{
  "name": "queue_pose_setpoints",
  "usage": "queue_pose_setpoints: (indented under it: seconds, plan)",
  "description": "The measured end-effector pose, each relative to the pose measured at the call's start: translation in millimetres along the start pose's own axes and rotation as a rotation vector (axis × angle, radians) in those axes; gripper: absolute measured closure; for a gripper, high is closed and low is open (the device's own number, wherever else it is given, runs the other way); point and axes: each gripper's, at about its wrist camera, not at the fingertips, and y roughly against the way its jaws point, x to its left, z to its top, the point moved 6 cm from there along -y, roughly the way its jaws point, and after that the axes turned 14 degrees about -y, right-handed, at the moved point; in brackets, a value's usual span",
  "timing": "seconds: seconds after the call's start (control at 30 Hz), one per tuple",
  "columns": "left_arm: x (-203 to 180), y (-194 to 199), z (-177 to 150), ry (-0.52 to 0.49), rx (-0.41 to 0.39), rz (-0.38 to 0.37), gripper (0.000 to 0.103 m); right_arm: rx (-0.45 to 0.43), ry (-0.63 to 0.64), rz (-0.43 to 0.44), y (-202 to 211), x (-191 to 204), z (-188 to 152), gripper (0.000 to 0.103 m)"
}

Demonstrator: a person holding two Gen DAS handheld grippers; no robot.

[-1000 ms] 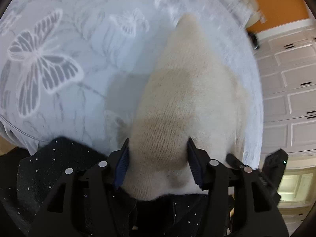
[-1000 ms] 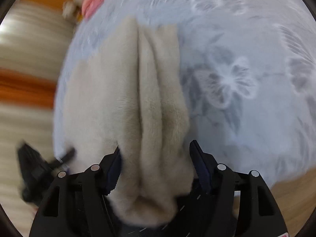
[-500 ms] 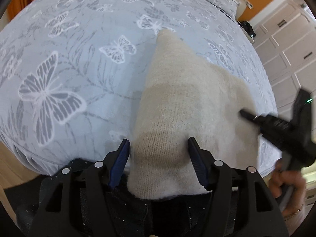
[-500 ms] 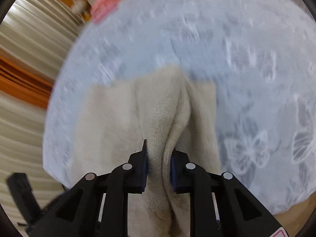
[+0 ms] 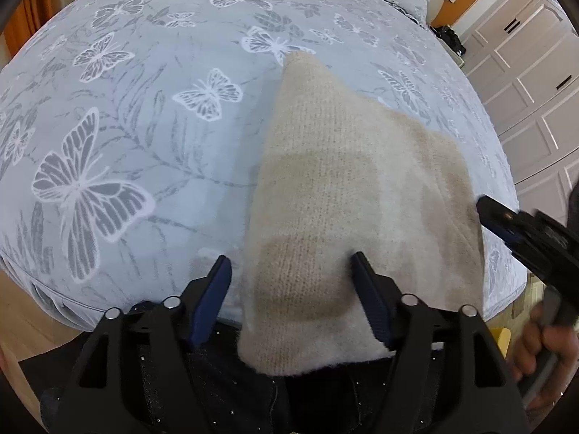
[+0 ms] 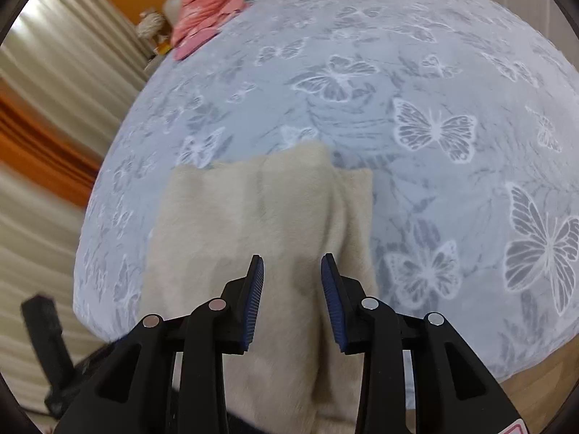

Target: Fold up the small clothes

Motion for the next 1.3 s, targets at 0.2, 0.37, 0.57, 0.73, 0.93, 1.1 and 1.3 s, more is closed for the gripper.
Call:
queue_pose_setpoints:
  seconds: [0.2,0.37,0.57,0.73,0.93,1.1,1.3]
  plan:
    - [1,1,-1,0.0,-0.002,0.0,0.035,0.154,-0.029,-0.01,-9,-25,-57,0.061]
    - [2,1,-3,0.036,0.004,-0.012,0.033,0.143,0.005,0.011,-4,-19,-66,0.087]
    - [-4,5,-4,0.028,-0.002,-0.032,0.028,0.15,0.026,-0.055,-18,-37,-55,0.086]
    - [-4,5,-9,0.056,0.015,-0.05,0.026,0.15,-0.082,0.004,-15,-42,-52,0.066]
    - [18,6,2,0.251,-0.001,-0.187,0.012,0.03,-0.085,-0.015,-3,-45,-18,0.016]
    - [25,-34,2,0.389,0.092,-0.28,0.008,0.249,-0.253,0.073,-65,-63,-22,0.015]
    - [6,-53,7,0.418,0.116,-0.372,0.023,0.297,-0.387,0.219,-77,-63,-16,0.058]
